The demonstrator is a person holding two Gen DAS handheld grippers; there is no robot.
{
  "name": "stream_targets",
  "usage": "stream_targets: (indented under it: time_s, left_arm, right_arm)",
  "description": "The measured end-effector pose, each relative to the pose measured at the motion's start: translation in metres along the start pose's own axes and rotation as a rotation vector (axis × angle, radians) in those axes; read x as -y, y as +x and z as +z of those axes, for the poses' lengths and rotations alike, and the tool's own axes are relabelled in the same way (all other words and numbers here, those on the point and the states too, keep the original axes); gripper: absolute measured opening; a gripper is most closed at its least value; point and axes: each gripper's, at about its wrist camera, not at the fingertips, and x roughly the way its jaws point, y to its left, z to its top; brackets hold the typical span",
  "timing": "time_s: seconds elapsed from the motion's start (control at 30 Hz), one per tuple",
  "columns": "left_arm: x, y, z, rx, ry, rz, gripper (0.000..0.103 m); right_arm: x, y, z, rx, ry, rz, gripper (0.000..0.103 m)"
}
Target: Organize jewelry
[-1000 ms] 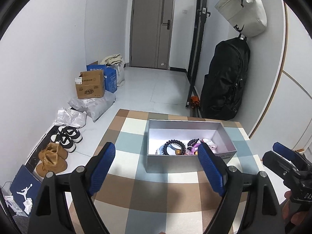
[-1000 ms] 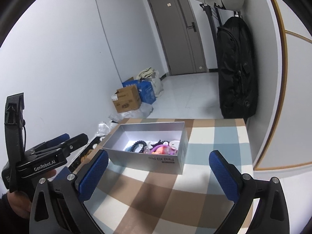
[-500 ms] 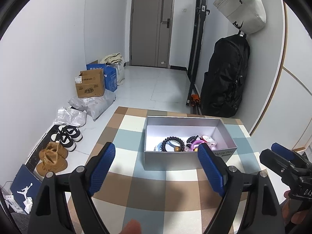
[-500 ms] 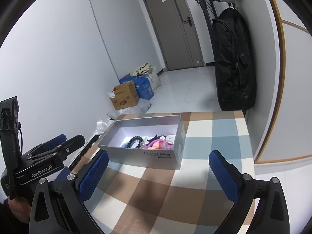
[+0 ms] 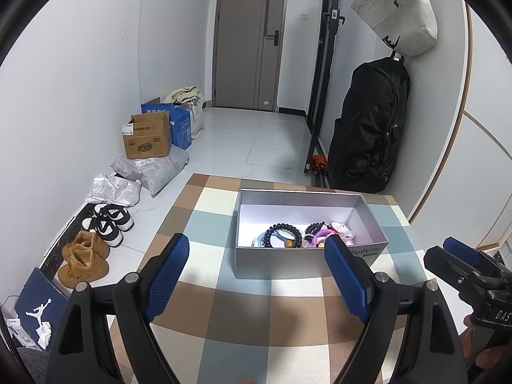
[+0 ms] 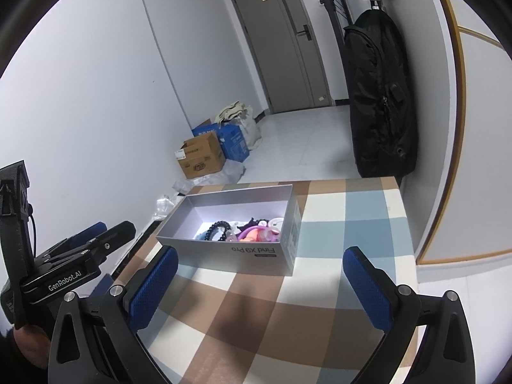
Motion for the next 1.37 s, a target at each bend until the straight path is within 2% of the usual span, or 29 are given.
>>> stream_targets:
  time_s: [0.97,1.37]
  left_arm:
    - [0.003,0.007,-0.001,-0.028,-0.004,-0.023,0.083]
    - [-0.003,0.013,-0.001,-0.052,-0.038,-0.039,0.083]
  right_arm:
    - [0.002,0.007,-0.002,-0.033,0.016,0.001,0.103]
    - [0.003,0.012,-0.003,-0.048,0.022,0.001,0.103]
